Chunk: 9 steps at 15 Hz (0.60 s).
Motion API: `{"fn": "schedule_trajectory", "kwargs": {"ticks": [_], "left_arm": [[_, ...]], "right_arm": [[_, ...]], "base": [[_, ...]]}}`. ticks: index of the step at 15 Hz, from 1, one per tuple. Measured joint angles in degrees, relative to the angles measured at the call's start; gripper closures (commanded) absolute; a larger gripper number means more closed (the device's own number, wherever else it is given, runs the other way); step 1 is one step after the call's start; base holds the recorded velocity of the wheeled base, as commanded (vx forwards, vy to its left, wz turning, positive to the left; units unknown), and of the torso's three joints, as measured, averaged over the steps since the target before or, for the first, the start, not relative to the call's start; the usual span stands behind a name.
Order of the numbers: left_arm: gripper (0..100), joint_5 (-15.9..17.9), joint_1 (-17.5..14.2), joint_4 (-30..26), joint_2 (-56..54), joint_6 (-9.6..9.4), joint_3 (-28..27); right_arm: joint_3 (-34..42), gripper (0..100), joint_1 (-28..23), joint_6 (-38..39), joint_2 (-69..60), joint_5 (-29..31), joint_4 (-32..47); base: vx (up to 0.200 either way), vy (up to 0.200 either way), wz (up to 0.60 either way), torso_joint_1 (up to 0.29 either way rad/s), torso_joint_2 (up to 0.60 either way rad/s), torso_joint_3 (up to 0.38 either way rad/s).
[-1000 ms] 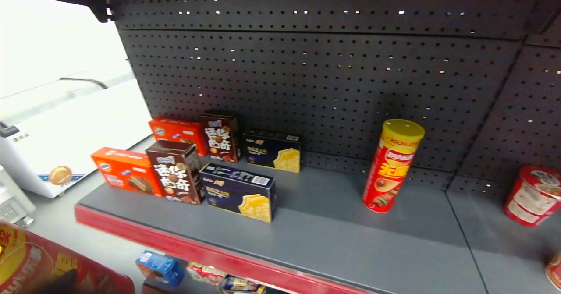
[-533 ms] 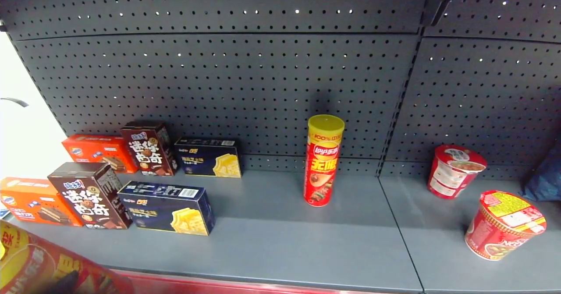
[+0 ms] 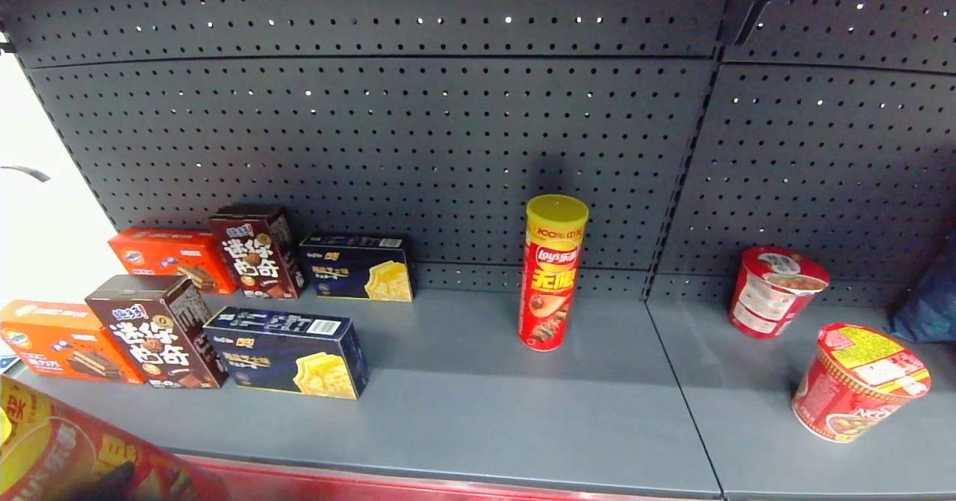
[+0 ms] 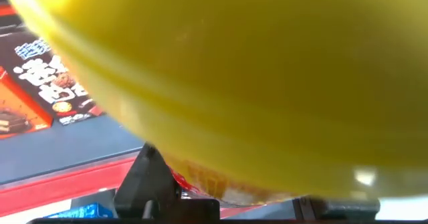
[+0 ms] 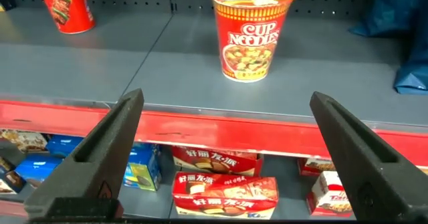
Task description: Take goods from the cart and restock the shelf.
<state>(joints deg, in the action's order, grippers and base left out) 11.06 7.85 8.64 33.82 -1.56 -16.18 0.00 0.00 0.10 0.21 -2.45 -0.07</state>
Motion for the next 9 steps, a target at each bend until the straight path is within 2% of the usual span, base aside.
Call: {"fn": "schedule_trajectory", "kwargs": {"ticks": [6,9], "left_arm": [[100,-0.8,-1.3,0.0,0.0,0.00,-0.7],[100,-4.0,-3.2,-0.4,-0.2,-0.02,-2.2]], "right_arm": [[0.0,0,0.0,0.0,0.0,0.0,-0.1],[0.0,0,0.3,0.0,0.8,-0.1,0.1]], "base": [[0.000,0.000,0.00,0.000,0.00,0.000],[0.000,0.000,0.00,0.000,0.00,0.000]]}}
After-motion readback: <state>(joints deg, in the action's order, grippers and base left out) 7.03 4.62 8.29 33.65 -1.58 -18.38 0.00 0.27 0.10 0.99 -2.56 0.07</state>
